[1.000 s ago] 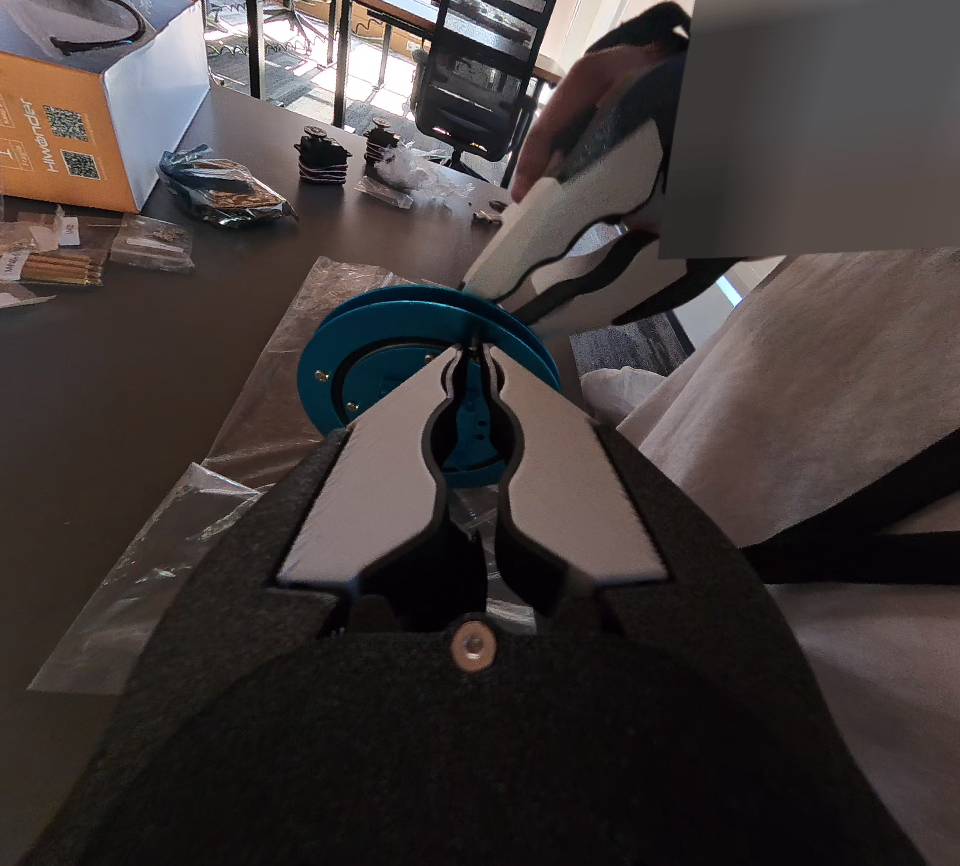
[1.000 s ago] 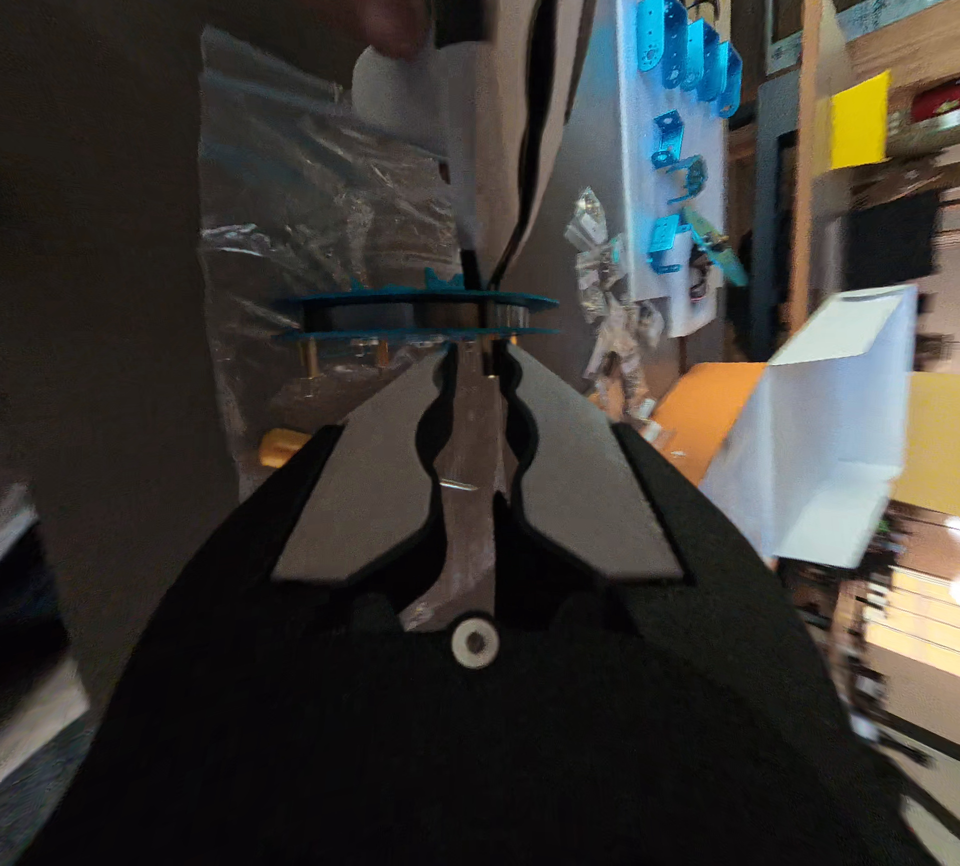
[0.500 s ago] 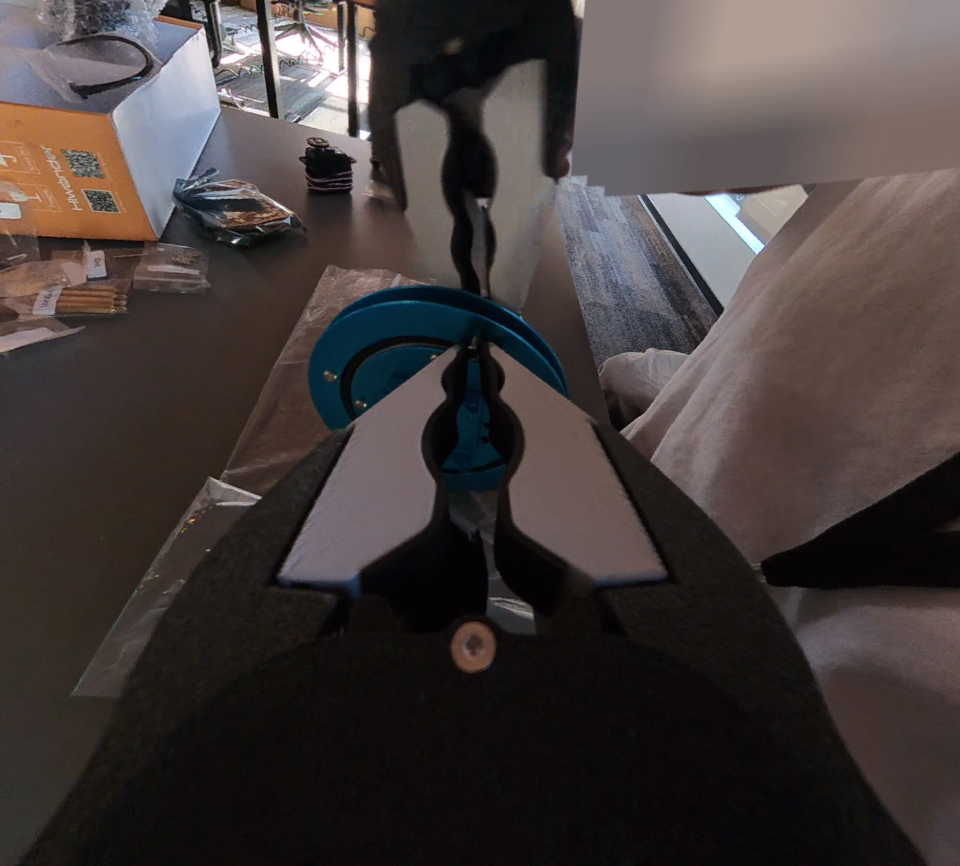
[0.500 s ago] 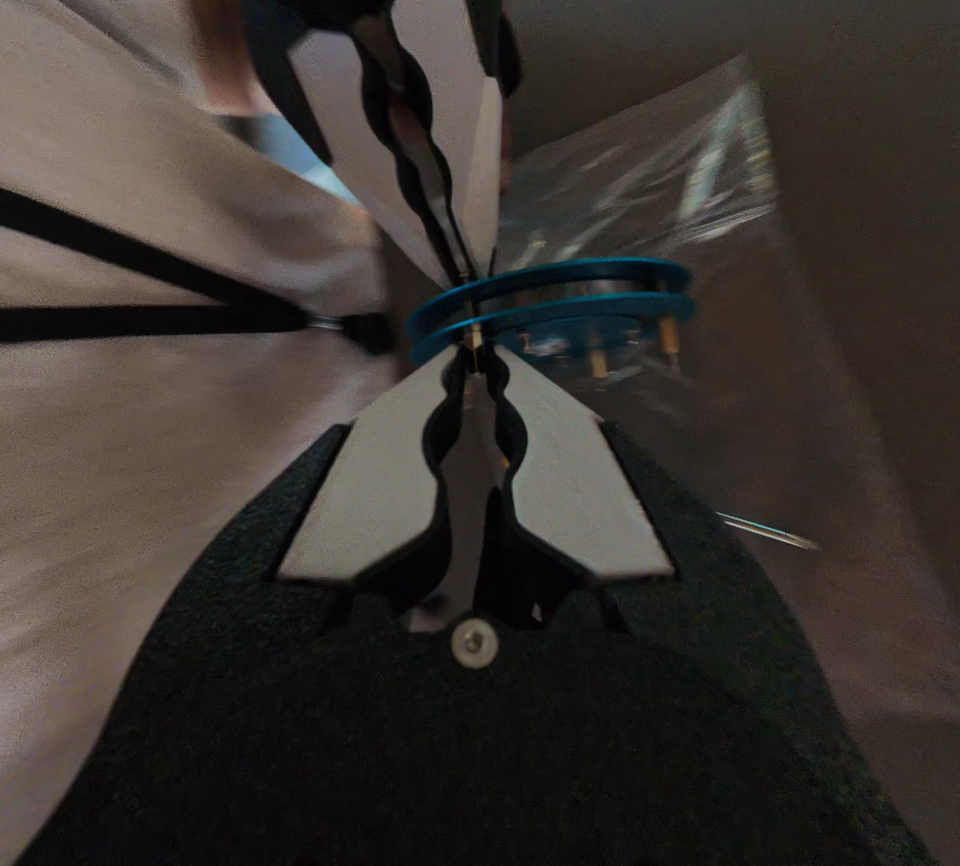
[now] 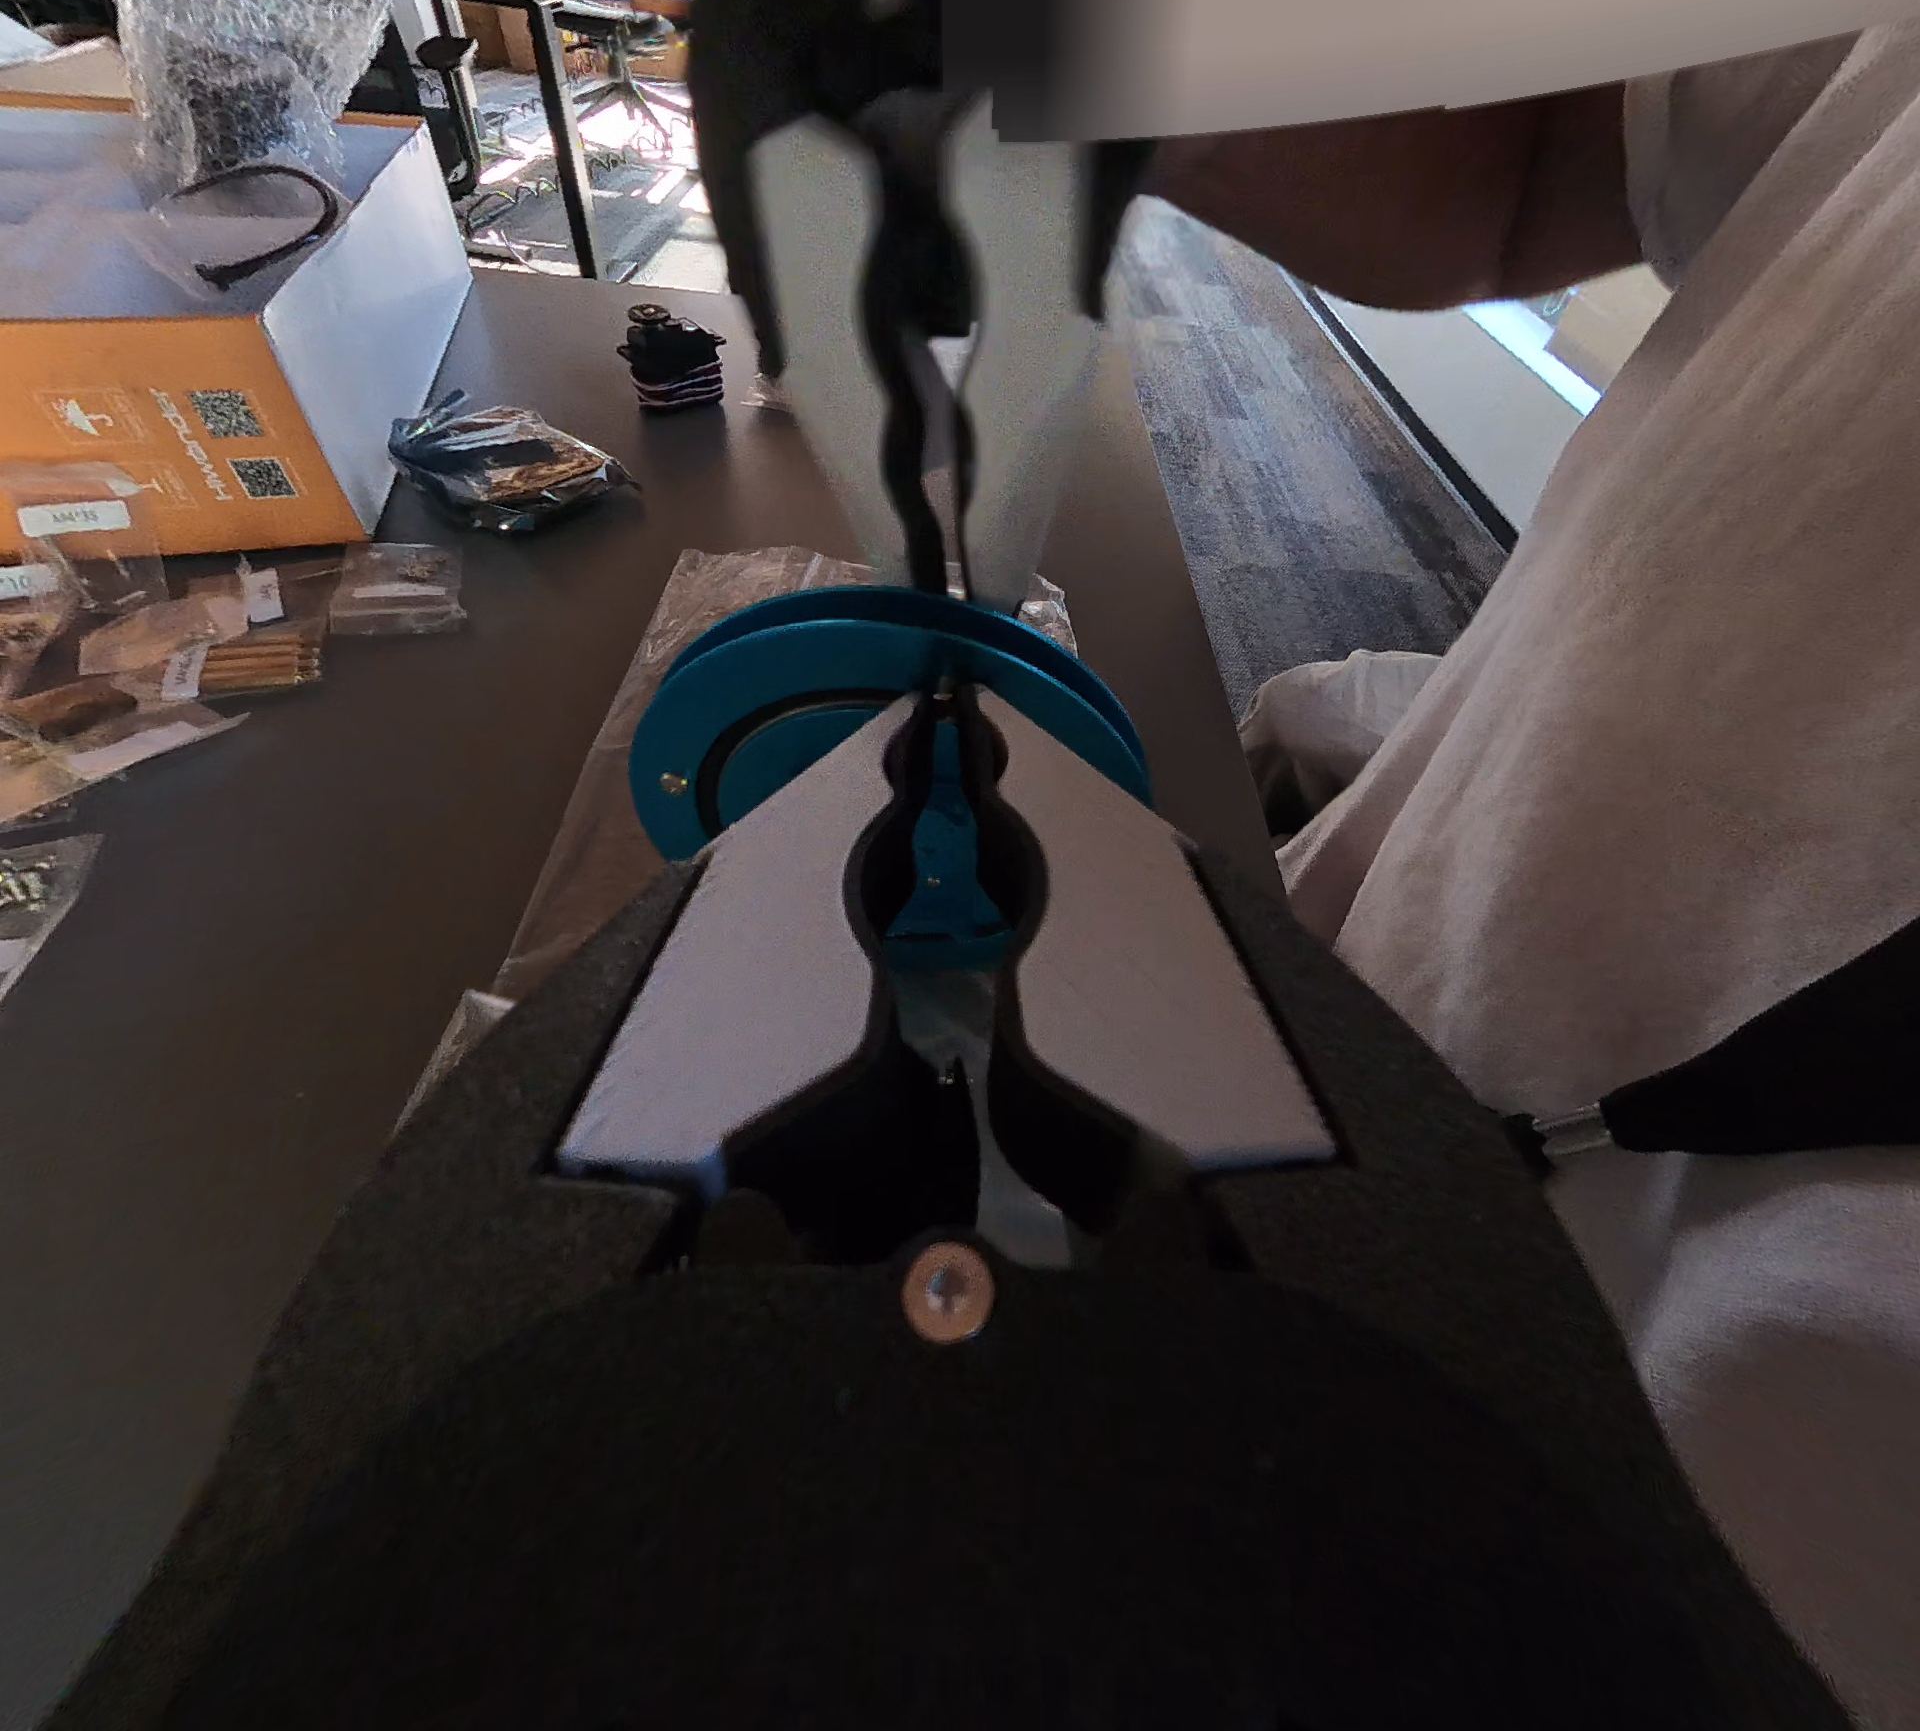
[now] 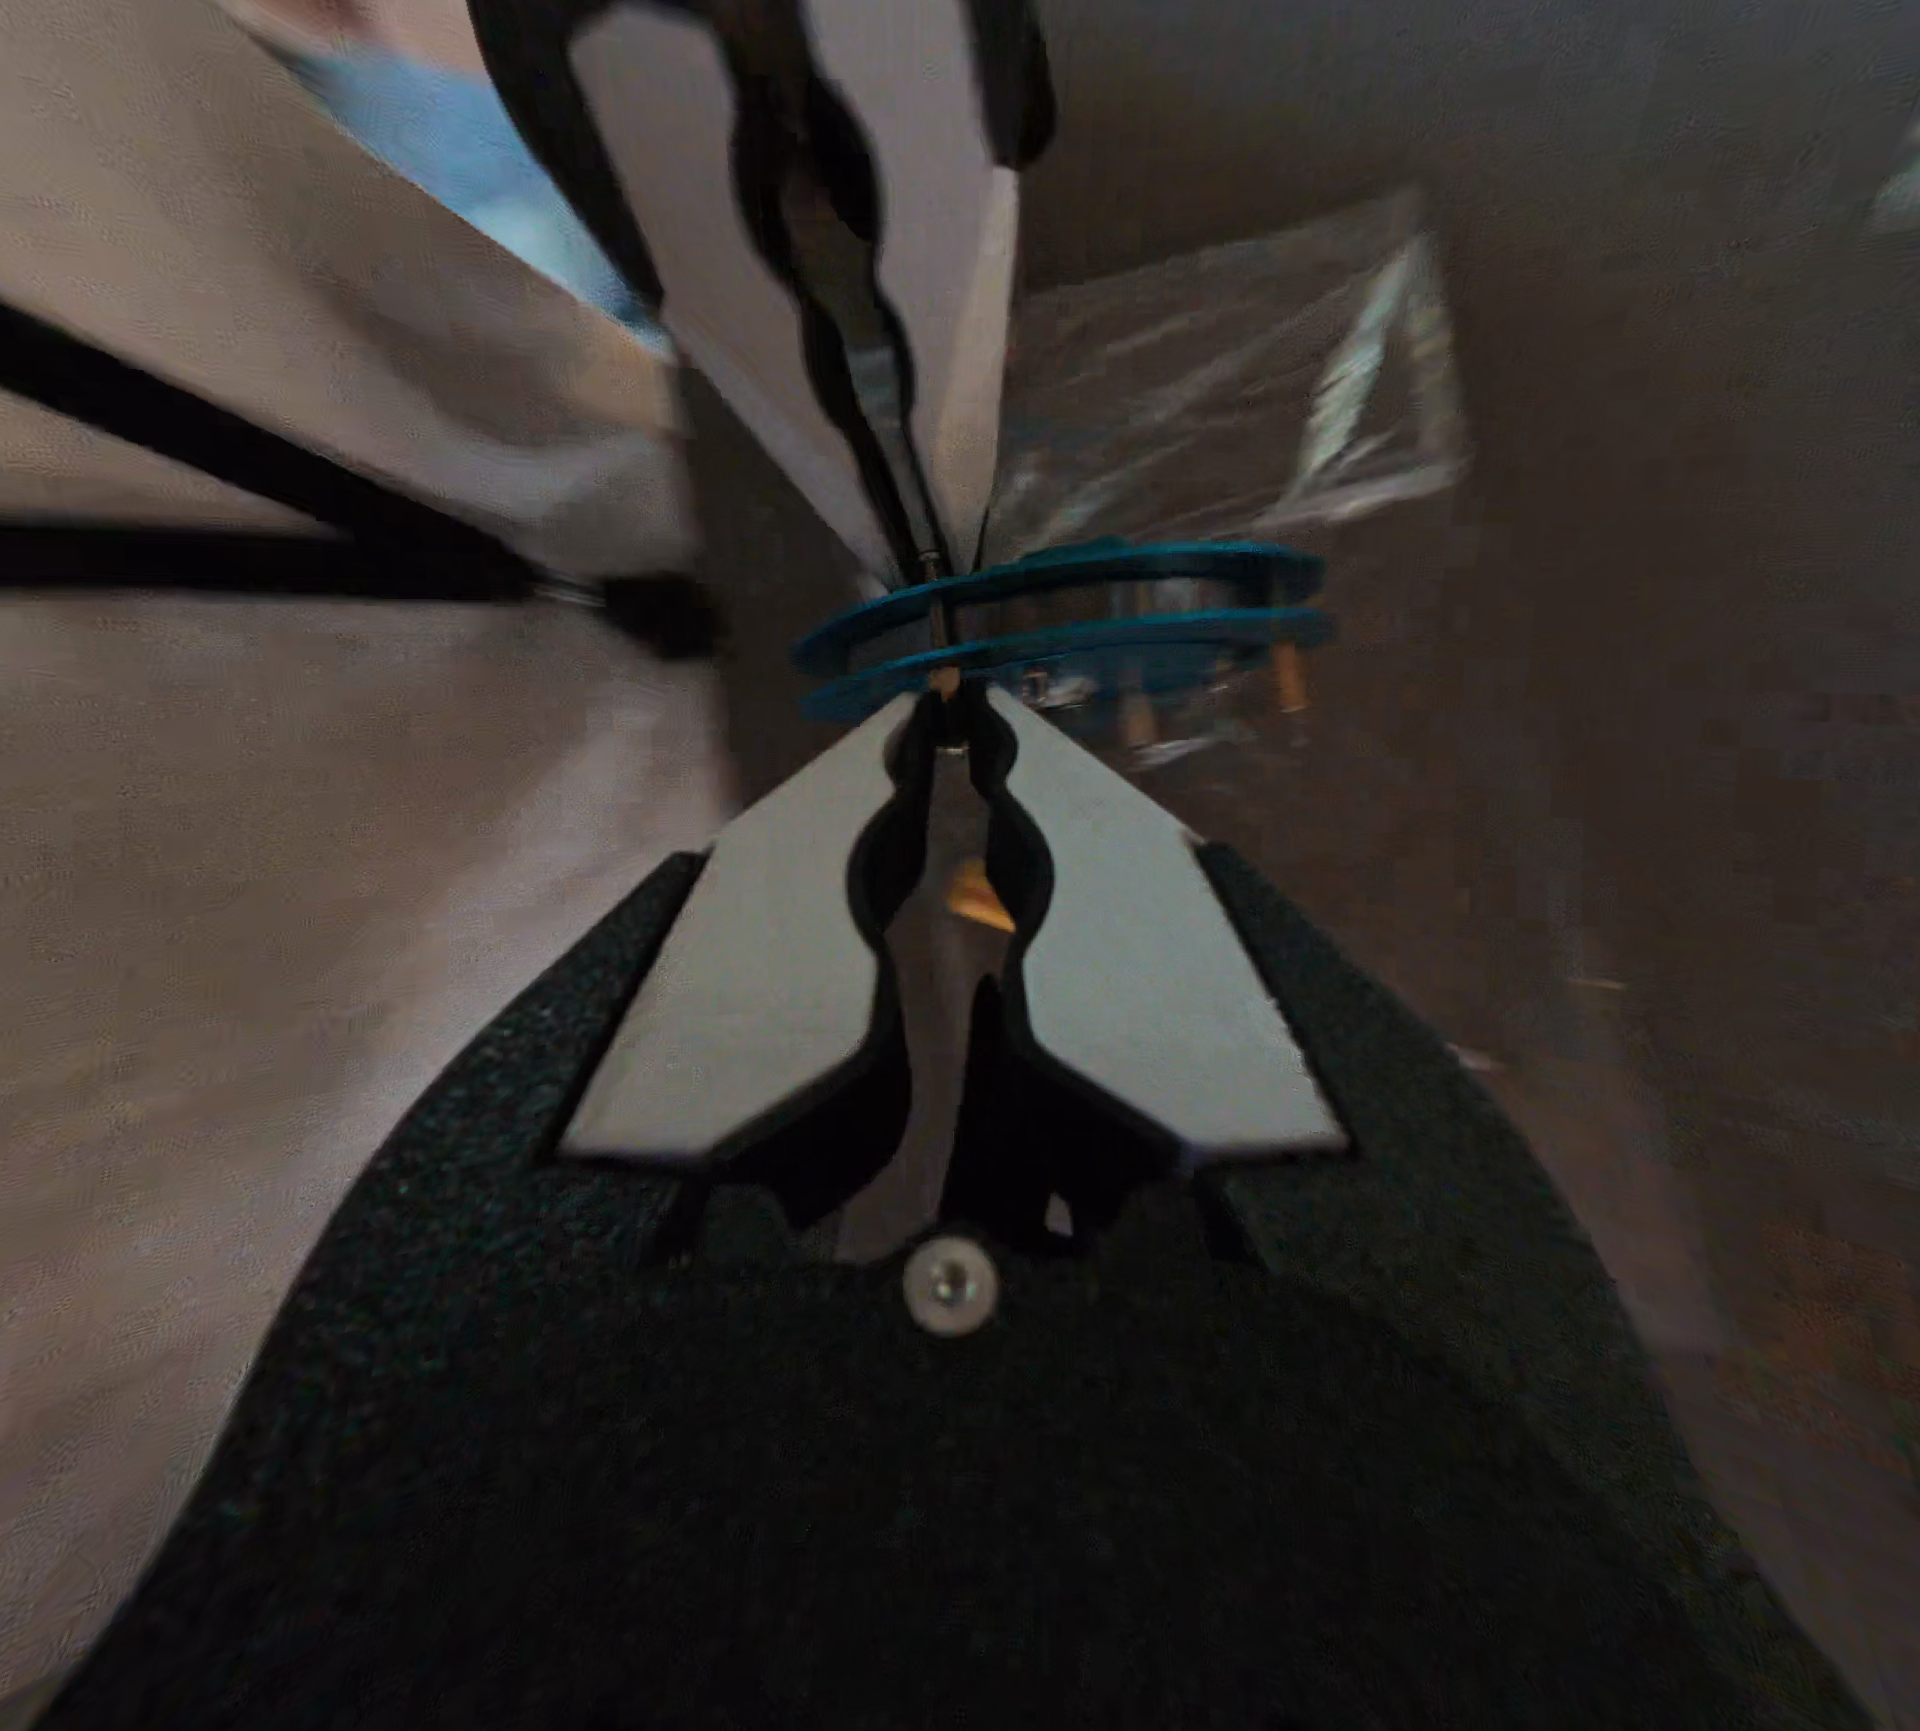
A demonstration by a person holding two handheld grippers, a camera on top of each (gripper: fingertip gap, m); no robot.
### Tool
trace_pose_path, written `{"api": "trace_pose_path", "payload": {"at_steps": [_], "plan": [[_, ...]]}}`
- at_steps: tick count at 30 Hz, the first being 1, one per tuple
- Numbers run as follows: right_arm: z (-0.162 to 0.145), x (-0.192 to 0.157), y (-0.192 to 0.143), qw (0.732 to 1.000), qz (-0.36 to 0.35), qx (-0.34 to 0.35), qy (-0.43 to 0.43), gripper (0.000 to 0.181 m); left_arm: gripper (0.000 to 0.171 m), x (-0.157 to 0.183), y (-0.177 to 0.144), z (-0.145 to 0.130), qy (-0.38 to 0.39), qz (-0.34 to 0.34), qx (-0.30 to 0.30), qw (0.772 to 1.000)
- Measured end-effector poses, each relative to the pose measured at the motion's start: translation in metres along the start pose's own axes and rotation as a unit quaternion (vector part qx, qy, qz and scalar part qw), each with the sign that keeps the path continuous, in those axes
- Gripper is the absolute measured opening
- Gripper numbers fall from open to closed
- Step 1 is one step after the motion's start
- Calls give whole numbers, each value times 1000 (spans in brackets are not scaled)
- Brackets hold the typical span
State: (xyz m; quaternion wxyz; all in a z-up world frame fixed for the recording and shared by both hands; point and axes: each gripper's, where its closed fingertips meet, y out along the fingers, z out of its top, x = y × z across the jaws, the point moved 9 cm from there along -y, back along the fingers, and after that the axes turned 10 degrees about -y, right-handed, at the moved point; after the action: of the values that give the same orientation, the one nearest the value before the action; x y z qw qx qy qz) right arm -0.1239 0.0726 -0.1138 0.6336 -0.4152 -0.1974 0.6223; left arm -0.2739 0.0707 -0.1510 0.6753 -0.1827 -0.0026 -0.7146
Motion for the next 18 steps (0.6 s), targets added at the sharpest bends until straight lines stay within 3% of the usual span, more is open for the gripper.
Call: {"api": "trace_pose_path", "payload": {"at_steps": [2, 5, 7, 9, 10, 12, 15, 16, 17, 18], "plan": [[-11, 23, 5, 971, 172, 29, 160, 3, 2, 3, 2, 0, 10, 1, 0, 1000], [-22, 33, 14, 920, 278, 59, 269, 5, 2, 3, 2, 0, 6, -2, 1, 1000], [-21, 24, 12, 954, 209, 63, 207, 11, 1, 2, 2, 0, -6, -7, 3, 1000], [-17, 9, 6, 995, 45, 37, 86, 26, 1, 0, 3, 0, -23, -9, 5, 1000], [-14, -3, 4, 999, -22, 22, 15, 30, 2, -1, 4, 0, -32, -14, 5, 999], [-12, -24, 9, 982, -152, -26, -112, 23, 3, 0, 4, -1, -44, -26, 5, 999], [-11, -41, 21, 905, -302, -102, -282, 10, 4, 0, 4, -1, -49, -31, 4, 998], [-10, -43, 23, 887, -322, -118, -308, 7, 3, 0, 3, -1, -47, -28, 5, 998], [-9, -43, 23, 888, -316, -126, -311, 3, 3, 0, 3, -1, -40, -26, 3, 999], [-7, -40, 21, 908, -280, -125, -286, 3, 3, 2, 3, -1, -30, -23, 2, 999]]}}
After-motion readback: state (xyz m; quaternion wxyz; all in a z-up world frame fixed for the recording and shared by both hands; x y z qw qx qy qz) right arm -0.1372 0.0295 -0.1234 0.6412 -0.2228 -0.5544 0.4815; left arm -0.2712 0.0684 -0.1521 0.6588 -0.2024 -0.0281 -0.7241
